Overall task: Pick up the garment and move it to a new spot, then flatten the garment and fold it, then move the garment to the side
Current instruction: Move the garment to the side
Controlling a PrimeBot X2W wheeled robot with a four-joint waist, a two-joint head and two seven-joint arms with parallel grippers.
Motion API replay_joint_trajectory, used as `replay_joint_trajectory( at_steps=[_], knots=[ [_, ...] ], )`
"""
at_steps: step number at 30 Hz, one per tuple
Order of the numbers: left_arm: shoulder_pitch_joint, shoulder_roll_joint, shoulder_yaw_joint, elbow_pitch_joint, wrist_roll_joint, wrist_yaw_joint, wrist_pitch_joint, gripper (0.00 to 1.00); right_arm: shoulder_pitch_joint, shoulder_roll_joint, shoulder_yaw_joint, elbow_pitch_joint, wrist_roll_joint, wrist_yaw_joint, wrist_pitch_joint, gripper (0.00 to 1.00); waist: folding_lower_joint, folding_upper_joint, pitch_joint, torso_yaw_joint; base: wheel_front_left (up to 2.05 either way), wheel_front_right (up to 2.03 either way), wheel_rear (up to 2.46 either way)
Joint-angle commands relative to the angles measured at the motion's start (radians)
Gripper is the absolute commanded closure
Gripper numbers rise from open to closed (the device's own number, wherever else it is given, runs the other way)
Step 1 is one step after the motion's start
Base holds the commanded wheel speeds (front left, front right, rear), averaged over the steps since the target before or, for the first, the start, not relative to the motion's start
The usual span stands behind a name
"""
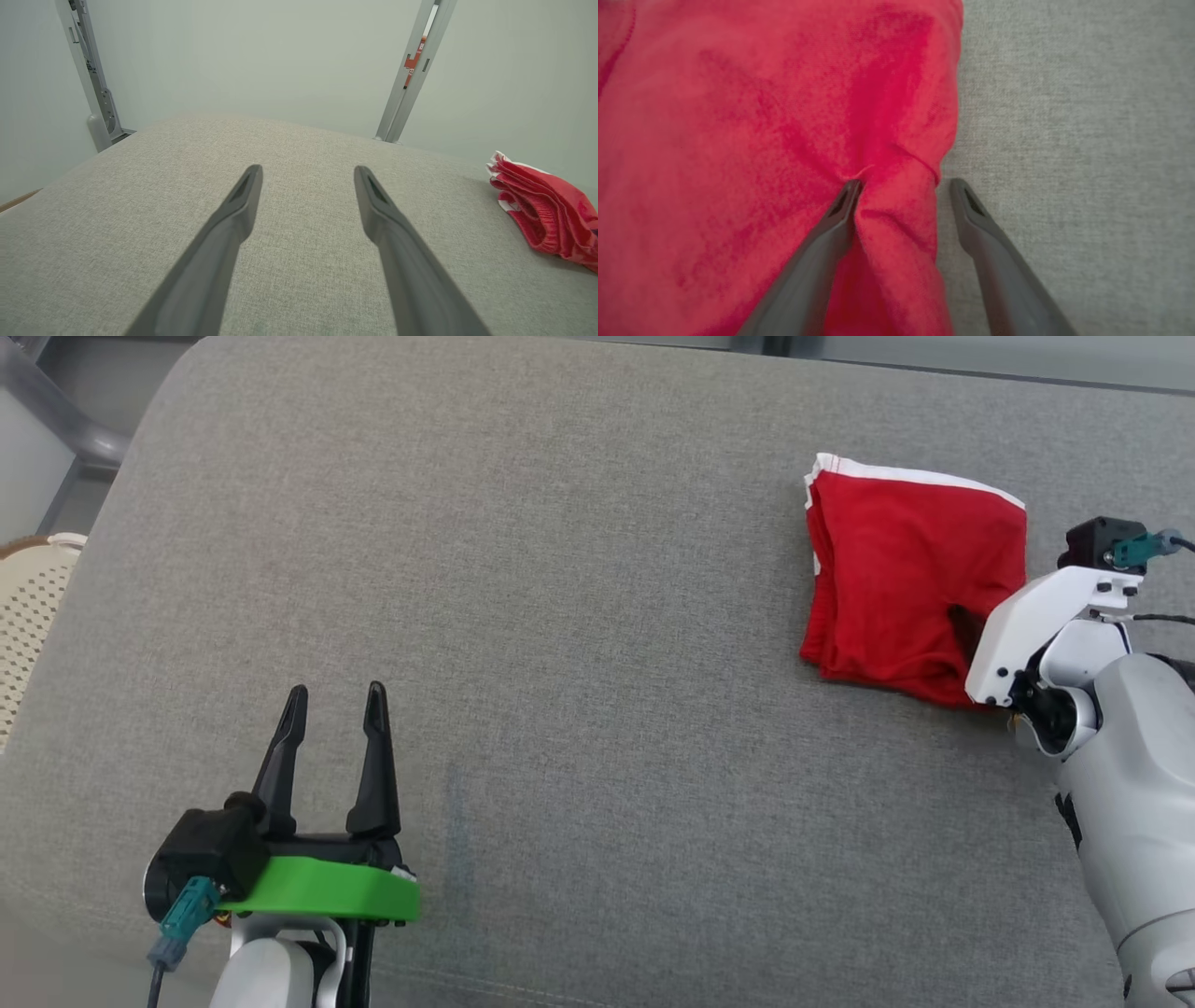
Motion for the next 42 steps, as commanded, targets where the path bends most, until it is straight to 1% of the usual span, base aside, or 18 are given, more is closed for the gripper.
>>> replay_joint_trajectory(
  at_steps=[1,3,6,9,12,15,16,19,23,27,32,37,42],
  knots=[
    [-0.008,0.002,0.000,-0.003,-0.008,0.005,-0.003,0.00,0.015,0.014,0.009,0.027,-0.023,-0.001,0.020,1.00,0.0000,0.0000,0.007,0.005,0.00,0.00,0.00],
    [-0.002,0.002,0.000,-0.004,-0.013,0.008,-0.003,0.00,0.015,0.014,0.027,0.027,-0.046,-0.001,0.035,1.00,0.0000,0.0000,0.001,-0.005,0.00,0.00,0.00],
    [0.001,0.002,0.001,-0.009,-0.019,0.011,-0.003,0.00,0.007,-0.006,0.077,-0.005,-0.076,-0.001,0.050,1.00,0.0000,0.0000,-0.006,-0.027,0.00,0.00,0.00],
    [-0.003,0.002,0.007,-0.014,-0.023,0.013,-0.003,0.00,-0.014,-0.038,0.161,-0.069,-0.087,-0.001,0.082,1.00,0.0000,0.0000,-0.011,-0.063,0.00,0.00,0.00],
    [-0.005,0.002,0.016,-0.019,-0.025,0.015,-0.003,0.00,-0.036,-0.076,0.265,-0.150,-0.068,-0.001,0.132,1.00,0.0000,0.0000,-0.014,-0.108,0.00,0.00,0.00],
    [-0.012,0.002,0.022,-0.022,-0.022,0.012,-0.003,0.00,-0.053,-0.140,0.378,-0.258,-0.026,-0.001,0.199,1.00,0.0000,0.0000,-0.011,-0.160,0.00,0.00,0.00],
    [-0.020,0.003,0.029,-0.025,-0.016,0.008,-0.003,0.00,-0.062,-0.181,0.435,-0.332,0.016,-0.001,0.244,1.00,0.0000,0.0000,-0.006,-0.197,0.00,0.00,0.00],
    [-0.032,0.003,0.041,-0.032,-0.008,0.004,-0.003,0.00,-0.082,-0.252,0.493,-0.446,0.073,-0.001,0.298,1.00,0.0000,0.0000,0.010,-0.253,0.00,0.00,0.00],
    [-0.053,0.003,0.050,-0.039,0.011,-0.003,-0.003,0.00,-0.091,-0.329,0.509,-0.553,0.123,-0.001,0.336,1.00,0.0000,0.0000,0.036,-0.321,0.00,0.00,0.00],
    [-0.069,0.003,0.063,-0.043,0.033,-0.012,-0.002,0.00,-0.076,-0.386,0.483,-0.621,0.147,-0.001,0.344,1.00,0.0000,0.0000,0.060,-0.379,0.00,0.00,0.00],
    [-0.088,0.003,0.073,-0.041,0.054,-0.022,-0.002,0.00,-0.037,-0.458,0.448,-0.680,0.135,-0.001,0.328,1.00,0.0000,0.0000,0.086,-0.428,0.00,0.00,0.00],
    [-0.108,0.003,0.067,-0.034,0.072,-0.032,-0.001,0.00,0.009,-0.507,0.398,-0.656,0.110,-0.001,0.282,1.00,0.0000,0.0000,0.115,-0.448,0.00,0.00,0.00],
    [-0.126,0.003,0.058,-0.031,0.085,-0.037,-0.001,0.00,0.025,-0.556,0.365,-0.598,0.044,-0.001,0.189,1.00,0.0000,0.0000,0.141,-0.437,0.00,0.00,0.00]
  ],
)
